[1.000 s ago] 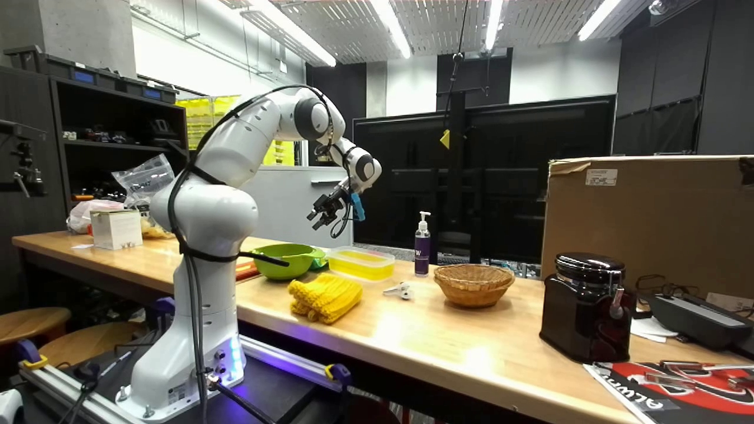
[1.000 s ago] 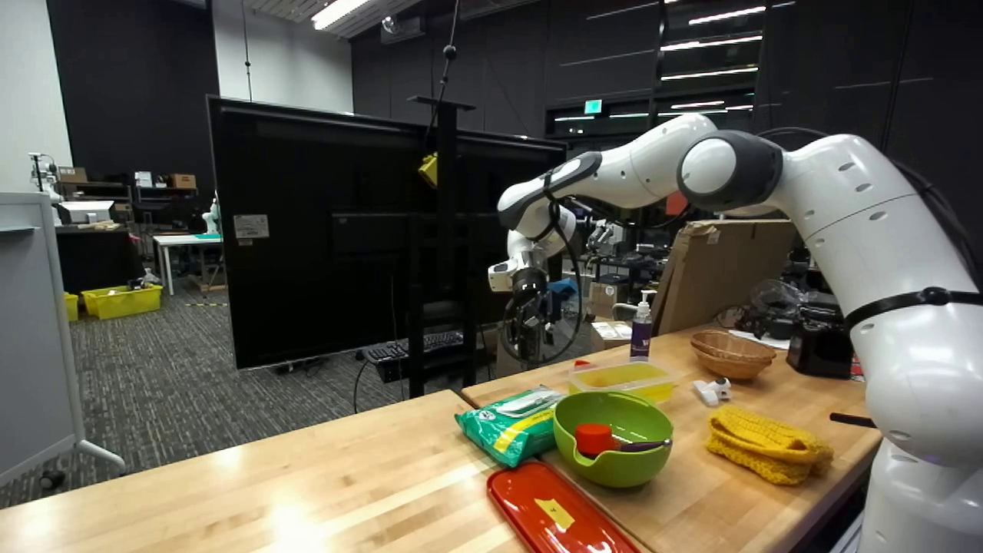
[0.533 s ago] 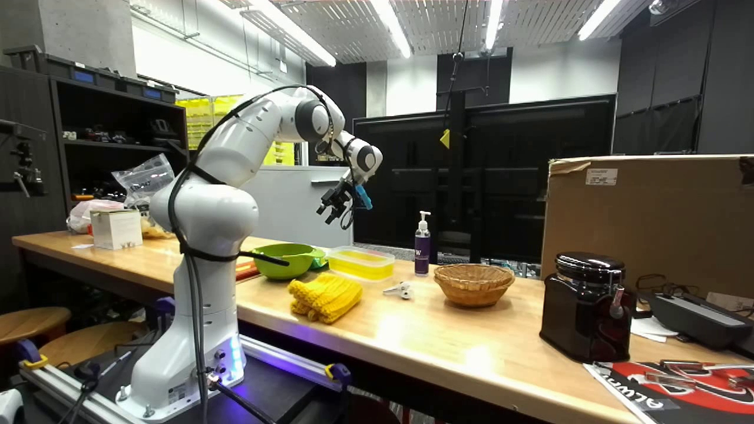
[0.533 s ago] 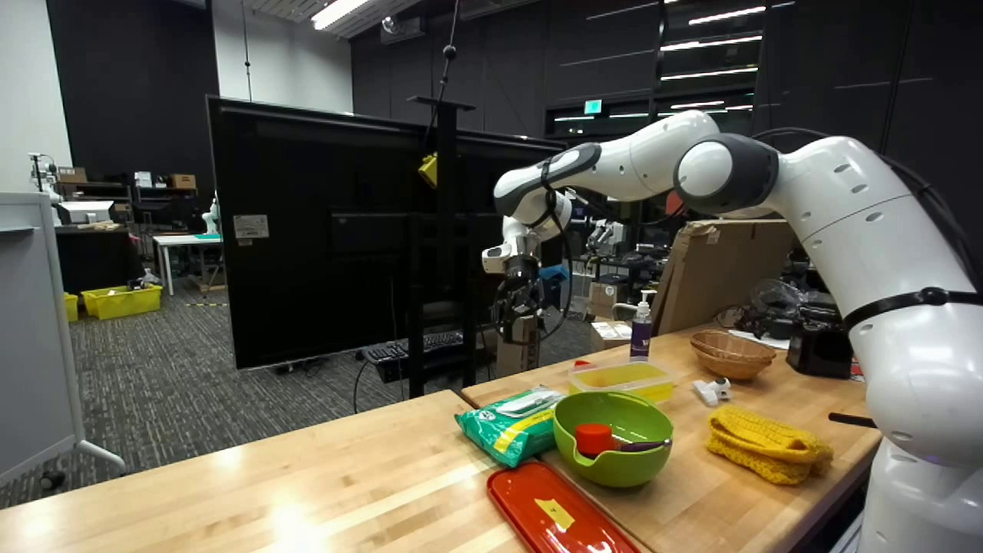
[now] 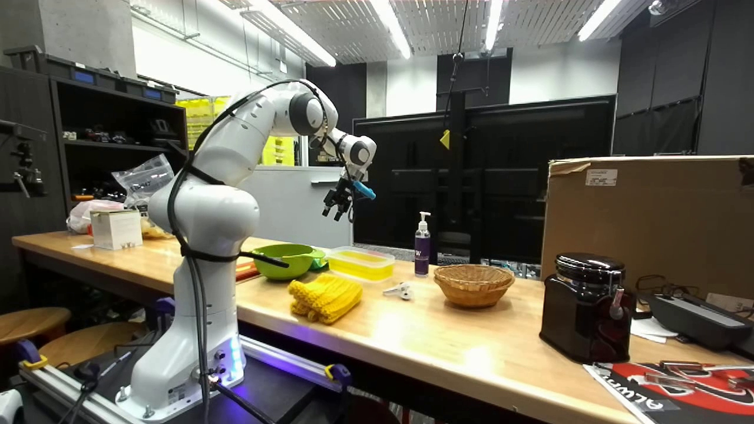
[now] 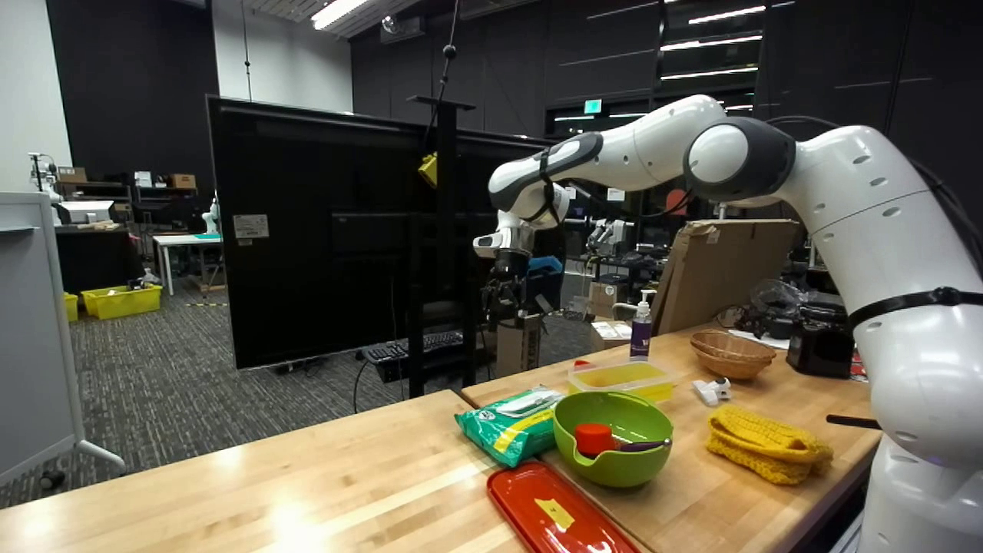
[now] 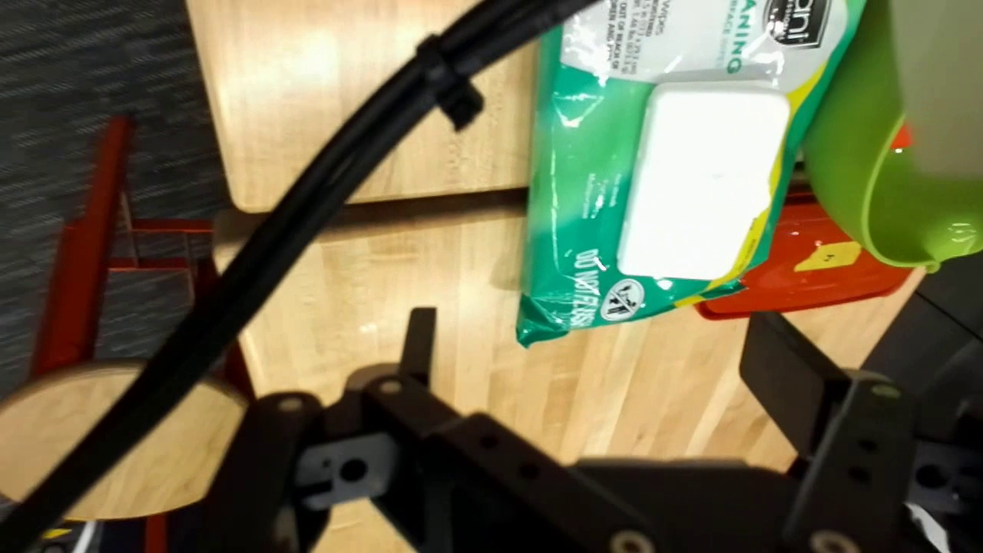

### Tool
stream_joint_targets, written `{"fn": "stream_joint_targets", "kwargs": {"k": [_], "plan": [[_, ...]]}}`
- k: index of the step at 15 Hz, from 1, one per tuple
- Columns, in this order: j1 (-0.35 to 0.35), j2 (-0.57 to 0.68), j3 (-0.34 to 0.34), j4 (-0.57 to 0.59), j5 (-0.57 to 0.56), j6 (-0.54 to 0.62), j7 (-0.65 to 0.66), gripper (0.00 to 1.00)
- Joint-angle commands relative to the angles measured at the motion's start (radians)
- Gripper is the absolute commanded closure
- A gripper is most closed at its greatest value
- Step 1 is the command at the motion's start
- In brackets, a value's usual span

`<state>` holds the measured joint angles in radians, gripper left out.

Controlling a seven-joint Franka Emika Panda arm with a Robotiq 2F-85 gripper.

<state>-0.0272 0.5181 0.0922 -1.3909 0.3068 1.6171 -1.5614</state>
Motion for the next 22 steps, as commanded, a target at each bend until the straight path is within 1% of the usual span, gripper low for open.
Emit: {"fn": "stream_joint_targets", "kwargs": {"k": [1,4,9,12,15,18,22], "plan": [[0.032,-0.124,-0.003,-0.171,-0.063,0.168,0.089,0.0],[0.041,-0.186,0.002,-0.283,-0.072,0.26,0.175,0.0],[0.05,-0.32,0.008,-0.528,-0.069,0.391,0.283,0.0],[0.049,-0.404,0.011,-0.681,-0.06,0.466,0.304,0.0],[0.05,-0.472,0.008,-0.811,-0.057,0.542,0.289,0.0],[0.054,-0.503,0.005,-0.886,-0.054,0.598,0.268,0.0],[0.06,-0.503,0.003,-0.913,-0.054,0.64,0.253,0.0]]}}
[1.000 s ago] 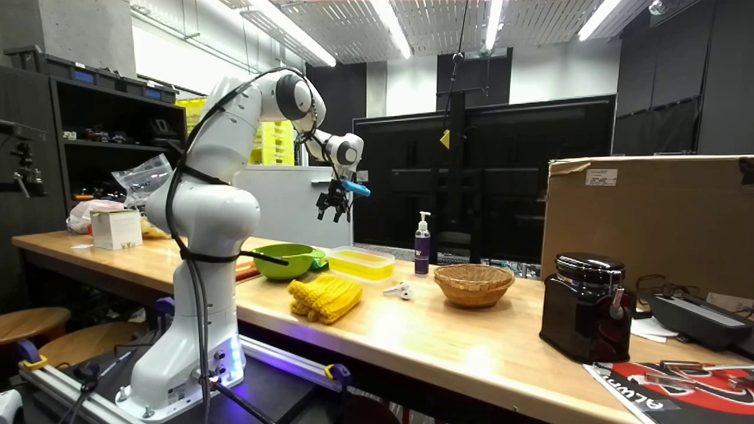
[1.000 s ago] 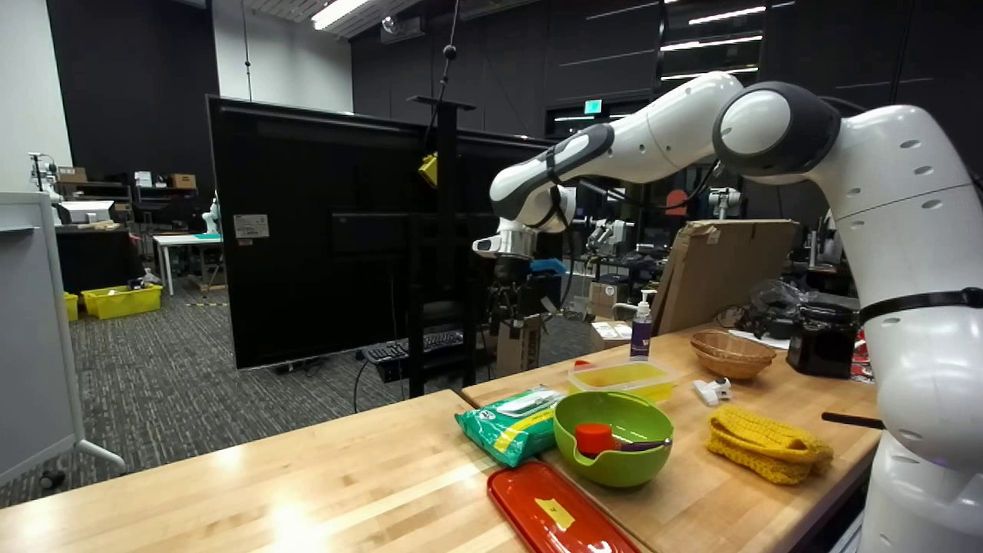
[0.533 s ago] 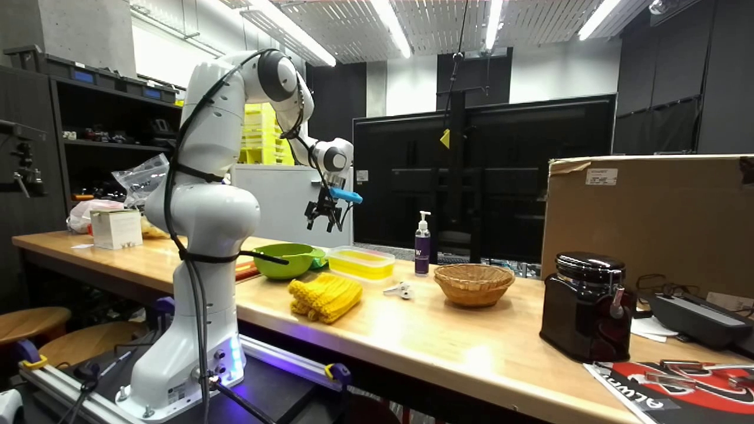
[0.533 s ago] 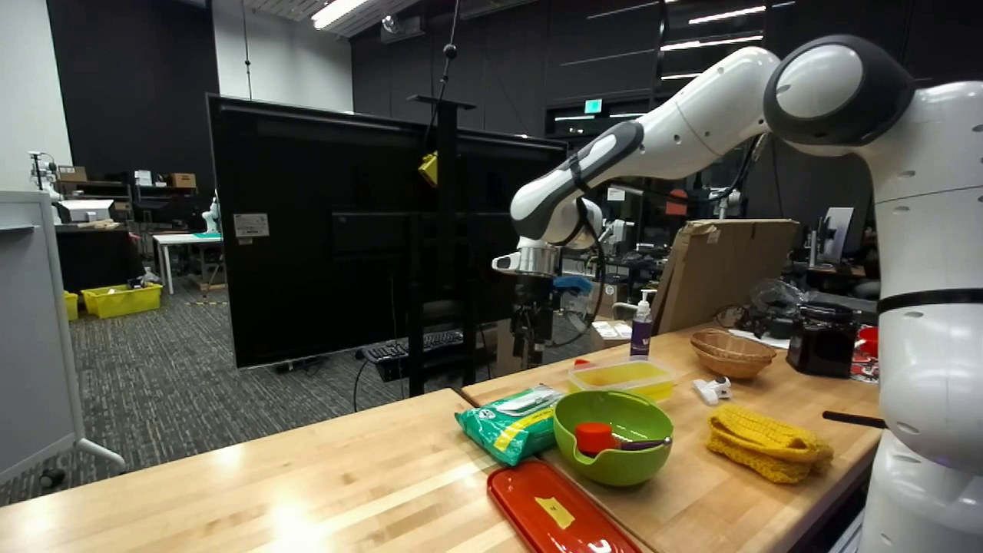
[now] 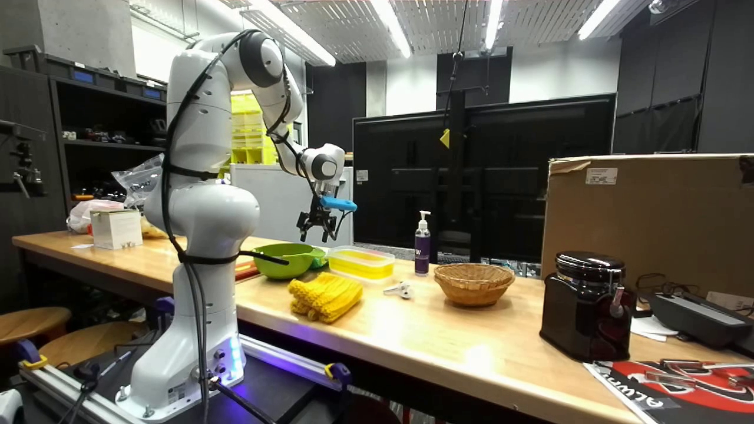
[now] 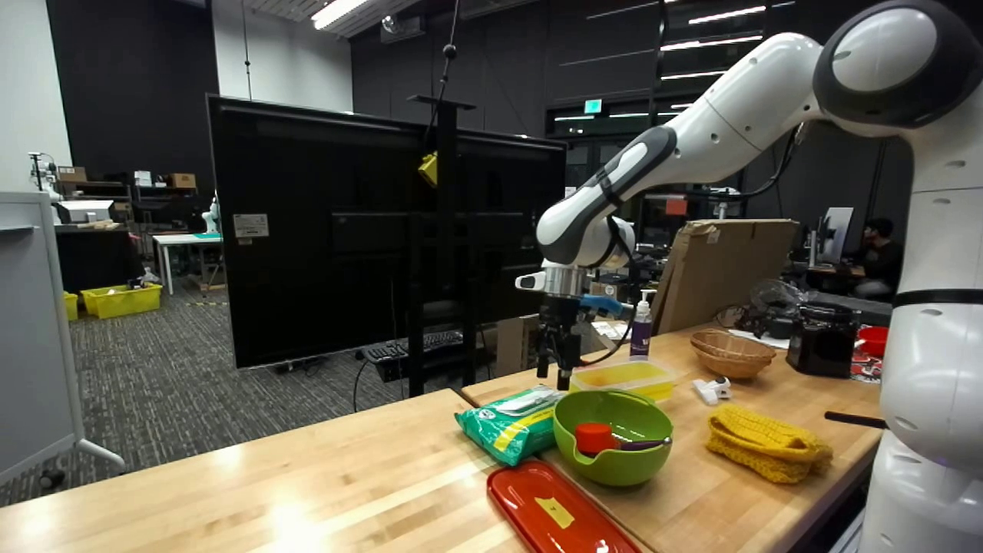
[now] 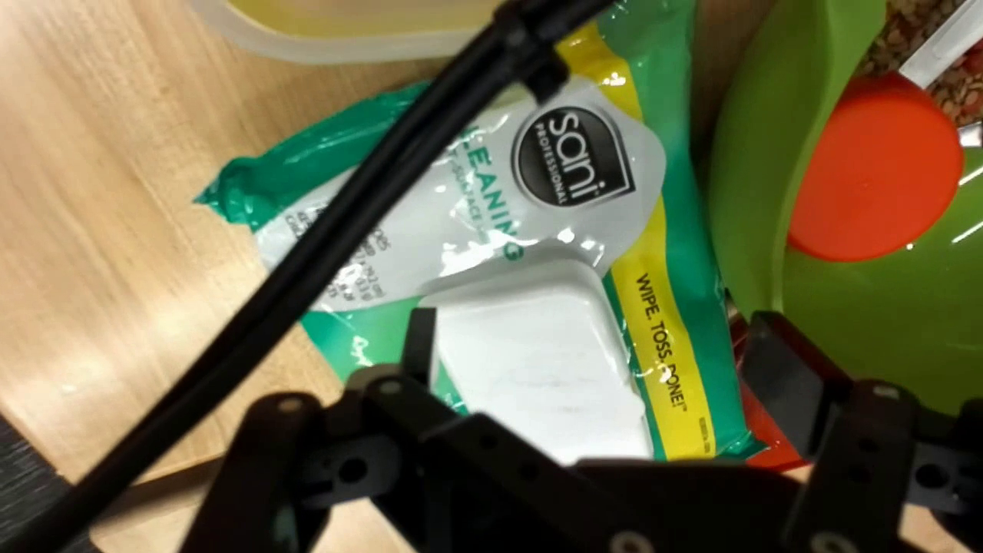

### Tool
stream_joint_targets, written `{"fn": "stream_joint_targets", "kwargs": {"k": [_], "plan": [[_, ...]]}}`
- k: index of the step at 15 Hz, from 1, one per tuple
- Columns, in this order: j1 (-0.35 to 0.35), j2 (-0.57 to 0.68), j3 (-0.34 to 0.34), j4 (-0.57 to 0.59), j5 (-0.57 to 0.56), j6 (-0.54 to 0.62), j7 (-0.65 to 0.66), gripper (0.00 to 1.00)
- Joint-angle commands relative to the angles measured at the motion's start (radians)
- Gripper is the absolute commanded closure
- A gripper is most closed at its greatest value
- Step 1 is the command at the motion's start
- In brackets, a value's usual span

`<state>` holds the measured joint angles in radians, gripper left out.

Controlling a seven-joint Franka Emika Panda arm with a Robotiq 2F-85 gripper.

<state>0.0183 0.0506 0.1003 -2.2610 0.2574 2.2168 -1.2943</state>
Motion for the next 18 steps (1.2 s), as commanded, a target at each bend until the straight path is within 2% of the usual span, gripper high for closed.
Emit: {"fn": "stream_joint_targets", "kwargs": {"k": [1,18], "plan": [[0.016,-0.033,-0.004,-0.042,-0.006,0.044,-0.017,0.0],[0.016,0.06,0.003,0.035,0.023,0.085,-0.091,0.0]]}}
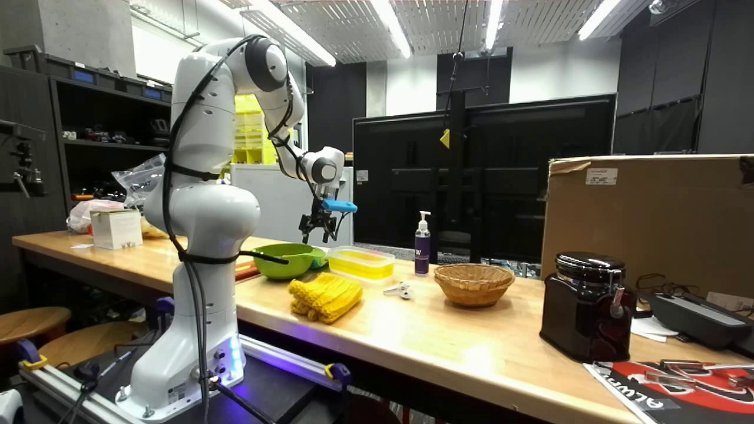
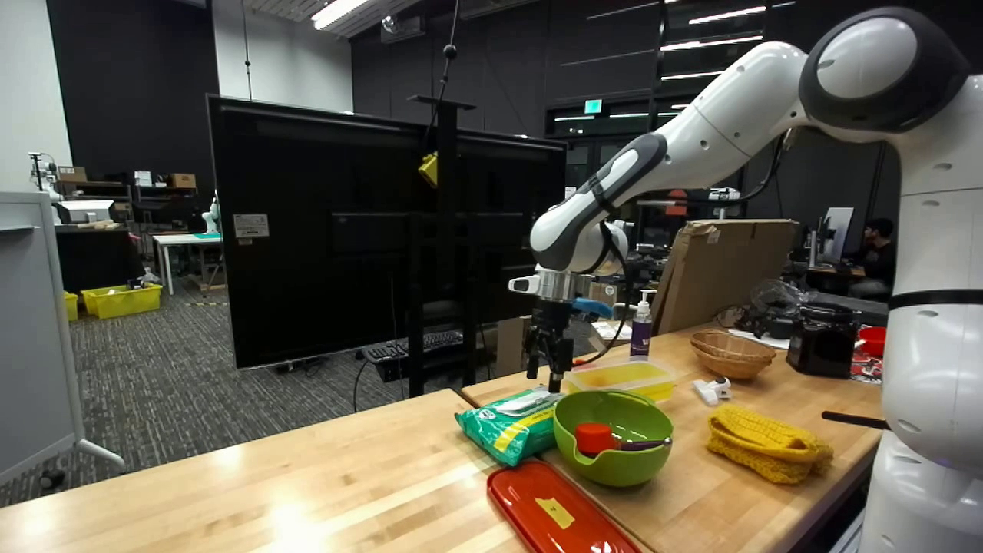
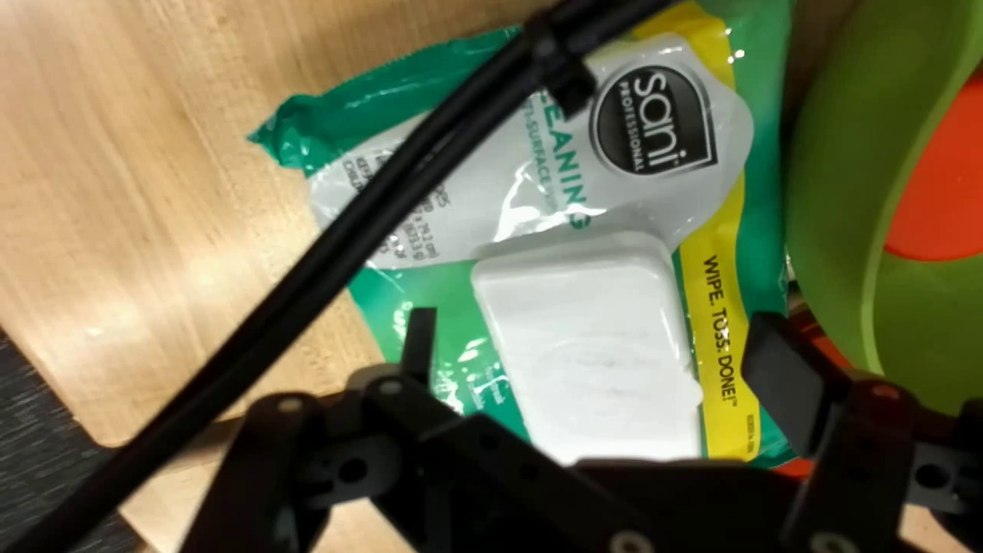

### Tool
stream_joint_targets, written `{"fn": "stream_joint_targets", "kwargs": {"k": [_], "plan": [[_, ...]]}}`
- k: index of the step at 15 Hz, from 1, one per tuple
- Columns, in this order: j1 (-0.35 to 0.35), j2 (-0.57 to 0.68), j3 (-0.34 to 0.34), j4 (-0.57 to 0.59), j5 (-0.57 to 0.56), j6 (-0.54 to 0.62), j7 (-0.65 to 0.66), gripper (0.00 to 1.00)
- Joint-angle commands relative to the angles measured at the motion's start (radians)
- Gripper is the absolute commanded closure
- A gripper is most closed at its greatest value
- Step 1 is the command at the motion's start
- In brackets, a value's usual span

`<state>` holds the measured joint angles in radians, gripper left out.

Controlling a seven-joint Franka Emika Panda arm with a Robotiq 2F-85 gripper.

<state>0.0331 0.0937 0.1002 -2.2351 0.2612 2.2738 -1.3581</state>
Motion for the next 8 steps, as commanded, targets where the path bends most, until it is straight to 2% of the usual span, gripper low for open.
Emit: {"fn": "stream_joint_targets", "kwargs": {"k": [1,8], "plan": [[0.0,0.022,0.004,0.009,0.023,0.035,-0.034,0.0],[-0.004,0.044,0.012,0.005,0.045,0.075,-0.067,0.0]]}}
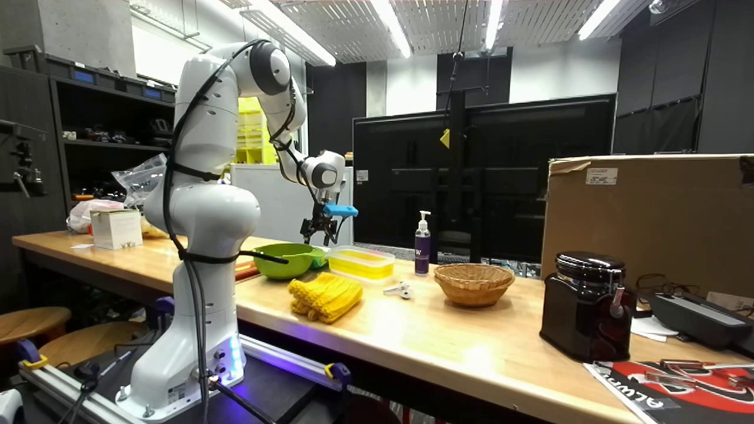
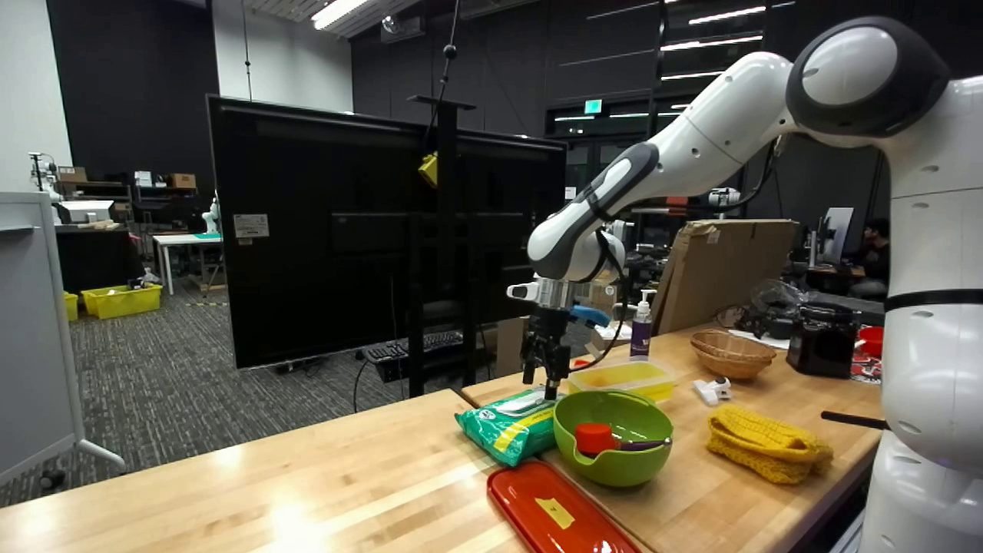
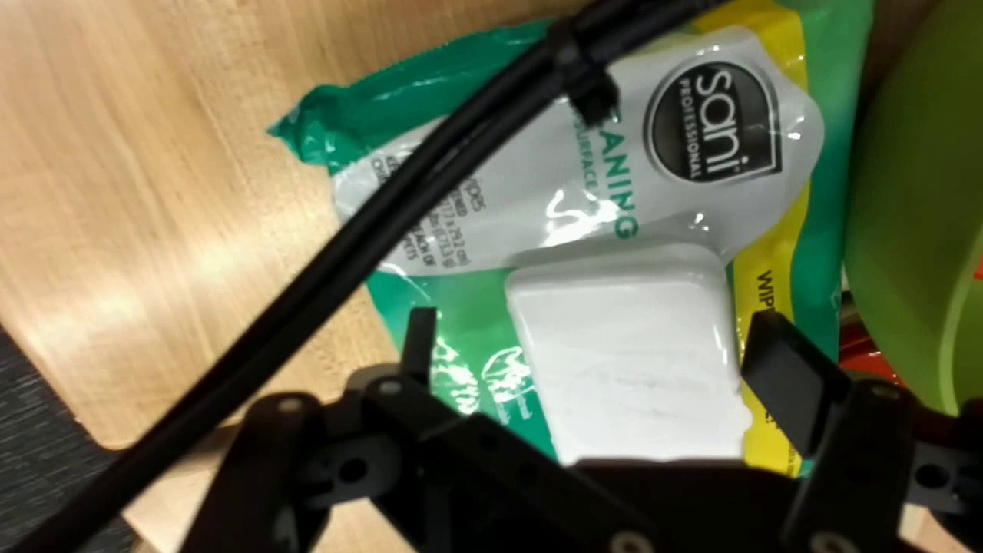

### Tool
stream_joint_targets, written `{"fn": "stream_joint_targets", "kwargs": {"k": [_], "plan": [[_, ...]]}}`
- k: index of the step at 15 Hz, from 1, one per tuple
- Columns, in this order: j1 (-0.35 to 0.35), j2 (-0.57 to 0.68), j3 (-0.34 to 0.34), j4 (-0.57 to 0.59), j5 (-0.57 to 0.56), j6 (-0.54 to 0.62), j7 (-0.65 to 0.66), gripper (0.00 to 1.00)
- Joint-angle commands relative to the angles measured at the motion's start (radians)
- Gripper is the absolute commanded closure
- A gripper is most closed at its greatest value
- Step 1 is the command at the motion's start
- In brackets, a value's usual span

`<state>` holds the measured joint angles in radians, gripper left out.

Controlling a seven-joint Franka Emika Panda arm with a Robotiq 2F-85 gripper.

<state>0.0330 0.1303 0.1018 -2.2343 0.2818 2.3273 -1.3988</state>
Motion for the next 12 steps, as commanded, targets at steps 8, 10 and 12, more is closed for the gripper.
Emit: {"fn": "stream_joint_targets", "kwargs": {"k": [8,10,12], "plan": [[-0.006,0.008,0.019,-0.004,0.048,0.036,-0.044,0.0],[-0.005,-0.002,0.021,-0.015,0.059,0.032,-0.045,0.0],[-0.004,-0.004,0.023,-0.023,0.069,0.036,-0.046,0.0]]}}
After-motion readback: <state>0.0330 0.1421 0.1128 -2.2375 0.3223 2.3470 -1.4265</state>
